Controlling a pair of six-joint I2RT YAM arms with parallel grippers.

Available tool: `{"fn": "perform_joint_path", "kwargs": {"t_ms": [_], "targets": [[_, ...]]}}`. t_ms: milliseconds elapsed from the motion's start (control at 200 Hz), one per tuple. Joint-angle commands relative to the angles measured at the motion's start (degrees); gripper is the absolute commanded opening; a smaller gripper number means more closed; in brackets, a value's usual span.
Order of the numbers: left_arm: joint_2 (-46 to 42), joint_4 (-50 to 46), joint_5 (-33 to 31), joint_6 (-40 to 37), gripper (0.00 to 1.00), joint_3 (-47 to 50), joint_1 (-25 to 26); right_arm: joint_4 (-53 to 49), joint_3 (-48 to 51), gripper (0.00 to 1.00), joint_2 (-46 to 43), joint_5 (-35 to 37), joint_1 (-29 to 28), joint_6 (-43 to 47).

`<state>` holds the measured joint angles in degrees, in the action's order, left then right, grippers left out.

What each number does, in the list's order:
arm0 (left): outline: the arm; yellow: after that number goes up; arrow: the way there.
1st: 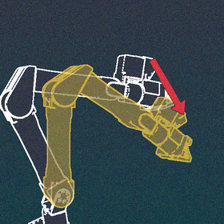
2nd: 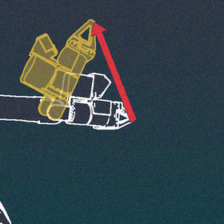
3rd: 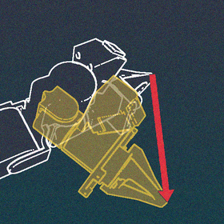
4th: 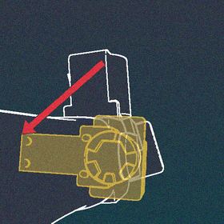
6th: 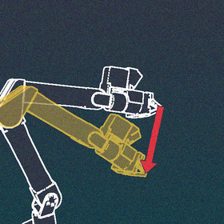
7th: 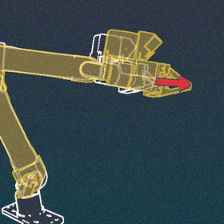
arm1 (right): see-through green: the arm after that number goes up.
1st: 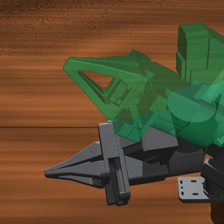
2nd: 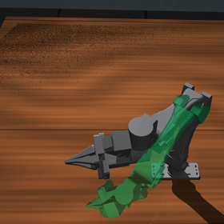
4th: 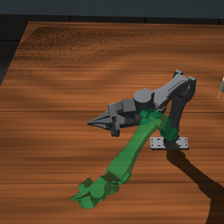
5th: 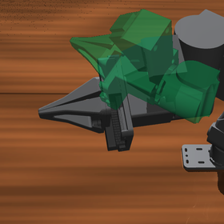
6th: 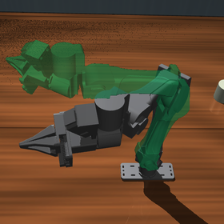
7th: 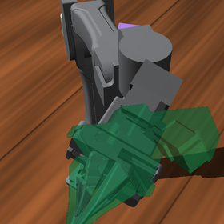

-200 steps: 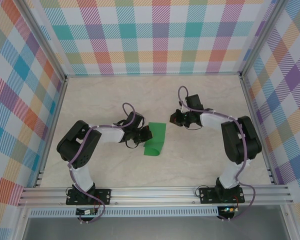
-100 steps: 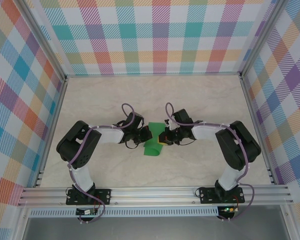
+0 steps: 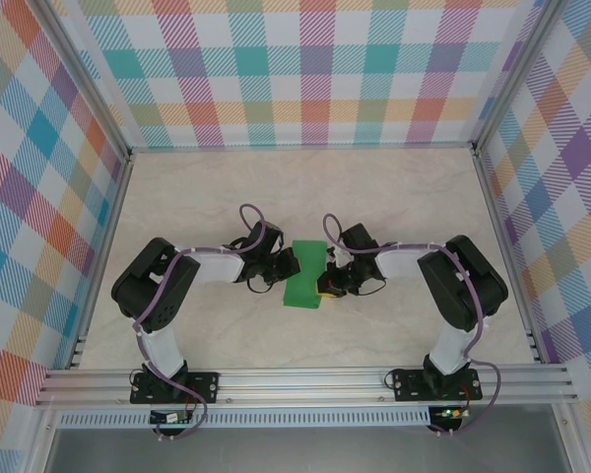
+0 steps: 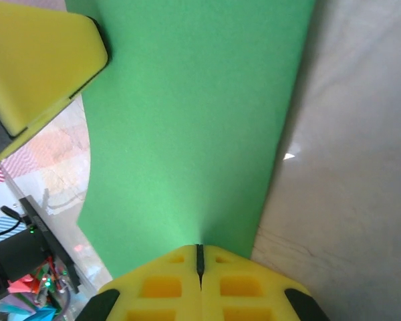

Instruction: Fold a paper plane with a square sheet of paper (pick it up from the middle)

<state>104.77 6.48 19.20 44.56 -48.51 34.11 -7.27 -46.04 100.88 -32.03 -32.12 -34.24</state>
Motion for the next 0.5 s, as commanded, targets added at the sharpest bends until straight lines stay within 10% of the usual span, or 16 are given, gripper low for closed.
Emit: {"fn": "perform_joint_path", "kwargs": {"t_ms": [0, 495], "targets": [[7.33, -17.56, -10.29, 0.23, 0.0, 5.76, -0.8, -7.02, 1.52, 0.0, -2.16, 4.09, -0.32, 2.75], [7.2, -16.68, -10.08, 1.06, 0.0, 6.09, -0.8, -2.99, -3.33, 0.0, 0.99, 0.1, -5.49, 0.22]]}}
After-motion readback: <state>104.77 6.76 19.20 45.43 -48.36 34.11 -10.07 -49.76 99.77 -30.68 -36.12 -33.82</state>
